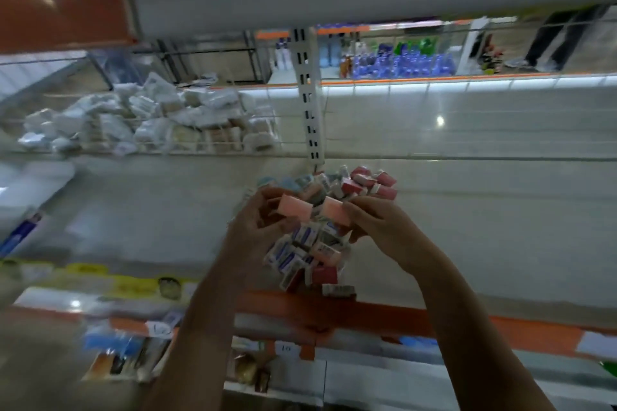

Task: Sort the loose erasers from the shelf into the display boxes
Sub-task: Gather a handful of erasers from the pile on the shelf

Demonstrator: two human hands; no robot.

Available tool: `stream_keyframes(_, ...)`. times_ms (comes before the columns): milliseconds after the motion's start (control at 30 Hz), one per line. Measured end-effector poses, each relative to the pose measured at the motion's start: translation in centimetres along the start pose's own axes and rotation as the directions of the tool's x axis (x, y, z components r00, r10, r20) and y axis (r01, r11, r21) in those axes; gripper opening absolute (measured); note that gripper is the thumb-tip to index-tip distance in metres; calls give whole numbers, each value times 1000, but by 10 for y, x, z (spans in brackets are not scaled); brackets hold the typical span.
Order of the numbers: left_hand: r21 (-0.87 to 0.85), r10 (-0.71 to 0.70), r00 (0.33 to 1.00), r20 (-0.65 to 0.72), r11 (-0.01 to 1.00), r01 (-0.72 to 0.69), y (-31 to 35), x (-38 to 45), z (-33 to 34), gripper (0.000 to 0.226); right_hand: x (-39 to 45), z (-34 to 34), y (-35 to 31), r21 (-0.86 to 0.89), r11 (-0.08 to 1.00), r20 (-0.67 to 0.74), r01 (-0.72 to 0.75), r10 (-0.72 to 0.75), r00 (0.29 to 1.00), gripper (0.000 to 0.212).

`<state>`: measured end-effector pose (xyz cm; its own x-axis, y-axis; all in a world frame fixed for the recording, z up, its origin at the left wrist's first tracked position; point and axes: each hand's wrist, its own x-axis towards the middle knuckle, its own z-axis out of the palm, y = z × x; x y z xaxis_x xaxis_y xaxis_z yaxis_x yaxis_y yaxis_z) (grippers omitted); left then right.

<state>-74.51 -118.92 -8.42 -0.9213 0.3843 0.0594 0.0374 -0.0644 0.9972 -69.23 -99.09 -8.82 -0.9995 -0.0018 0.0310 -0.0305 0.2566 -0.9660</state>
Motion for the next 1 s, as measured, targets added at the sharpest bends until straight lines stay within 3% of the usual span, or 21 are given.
stream_keyframes(267, -88, -9, 992, -126, 996, -3, 8, -54, -62, 37, 10, 68, -33, 123, 992, 251, -2, -29, 967, 18)
stream_keyframes(400, -80, -4, 979, -205, 997, -13, 15, -80, -102, 38, 17, 115, -52, 172, 985, 298, 19, -70, 952, 21)
stream_keyframes(667, -10, -1, 951, -308, 1000, -2, 29, -154, -242, 40, 36, 268, -90, 154, 984, 381, 91, -144, 913, 27)
stream_keyframes(767, 12, 0, 940, -342, 1000, 5, 31, -181, -296, 34, 38, 327, -102, 222, 975, 434, 18, -116, 893, 26)
stream_keyframes(867, 37, 28, 930, -366, 999, -15, 33, -200, -342, 35, 41, 375, -113, 215, 976, 479, 43, -144, 866, 19)
stream_keyframes(1000, -89, 6, 894, -448, 995, -51, 30, -217, -390, 37, 52, 426, -127, 152, 986, 544, 68, -141, 827, 28)
